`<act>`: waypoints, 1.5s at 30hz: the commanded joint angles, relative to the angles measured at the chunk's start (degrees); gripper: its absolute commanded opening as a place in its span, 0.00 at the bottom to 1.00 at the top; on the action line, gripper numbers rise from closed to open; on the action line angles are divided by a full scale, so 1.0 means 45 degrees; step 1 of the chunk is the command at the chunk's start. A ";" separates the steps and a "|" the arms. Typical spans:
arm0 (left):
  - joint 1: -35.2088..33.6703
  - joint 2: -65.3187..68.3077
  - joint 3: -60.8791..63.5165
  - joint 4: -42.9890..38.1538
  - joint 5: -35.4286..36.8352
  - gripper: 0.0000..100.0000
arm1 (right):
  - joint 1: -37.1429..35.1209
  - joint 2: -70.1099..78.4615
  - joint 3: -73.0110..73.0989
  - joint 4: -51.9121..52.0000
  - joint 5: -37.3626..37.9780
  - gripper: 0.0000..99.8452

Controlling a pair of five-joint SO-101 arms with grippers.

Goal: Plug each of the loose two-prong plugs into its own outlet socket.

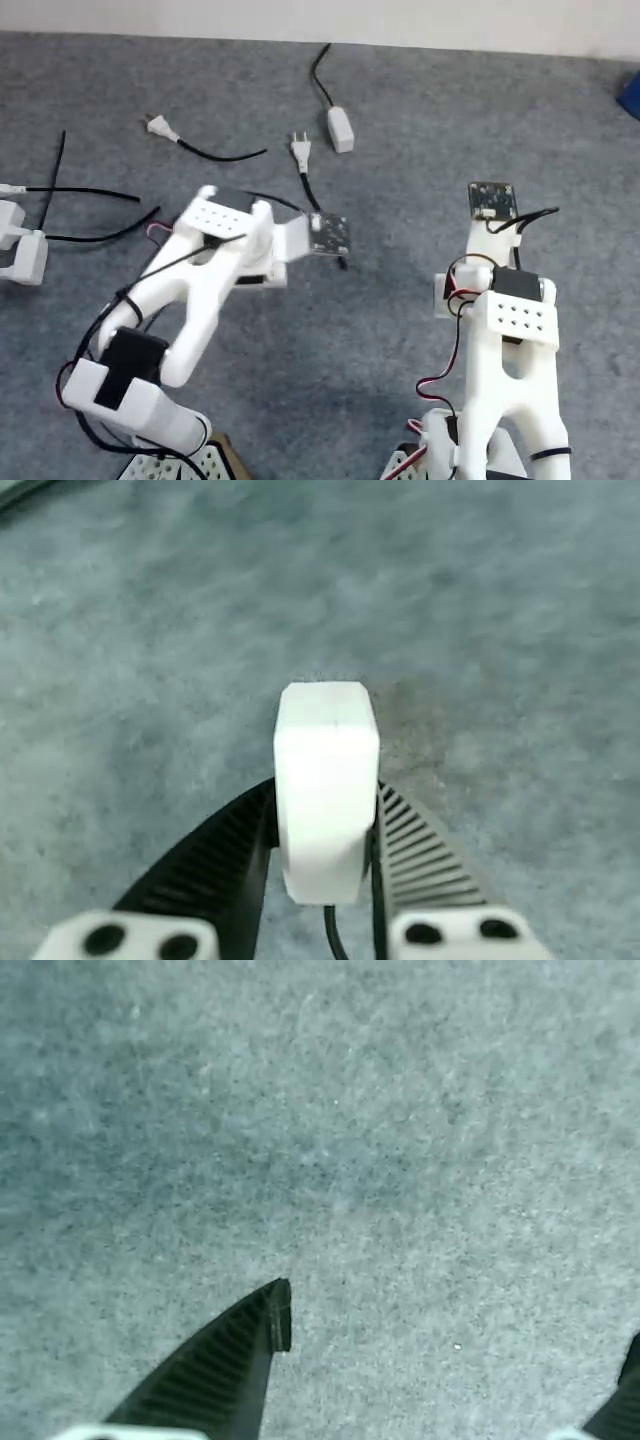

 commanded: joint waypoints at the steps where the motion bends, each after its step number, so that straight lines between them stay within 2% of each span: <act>1: -0.0127 0.0244 -0.0225 -0.0352 -0.0274 0.03 | -0.0088 -0.0127 -0.0068 -0.0225 0.0156 0.48; 4: -0.0166 0.1338 -0.0537 -0.0508 -0.0156 0.04 | -0.0088 -0.0127 -0.0068 -0.0225 0.0156 0.48; 9: -0.0127 0.2686 -0.0791 -0.0117 -0.0156 0.21 | -0.0088 -0.0127 -0.0068 -0.0225 0.0156 0.48; 15: 0.0654 0.0987 -0.0635 0.2579 -0.0195 0.15 | -0.0088 -0.0127 -0.0068 -0.0264 0.0176 0.48; 18: 0.1006 -0.0107 -0.0010 0.3106 -0.0176 0.15 | -0.0088 -0.0107 0.0010 -0.0479 0.0176 0.48; 25: 0.0830 -0.1534 0.1162 0.2989 -0.0098 0.15 | -0.0088 -0.0107 0.0147 -0.0498 0.0176 0.48; 30: 0.0498 -0.1455 0.0537 0.1485 0.0664 0.15 | -0.0088 -0.0127 0.0166 -0.0498 0.0176 0.48; 40: 0.0518 0.2491 -0.0752 0.1328 0.0684 0.17 | -0.0088 -0.0127 0.0166 -0.0498 0.0176 0.48; 45: 0.0498 0.2706 -0.1182 0.1289 0.0703 0.05 | -0.0088 -0.0127 0.0166 -0.0498 0.0176 0.48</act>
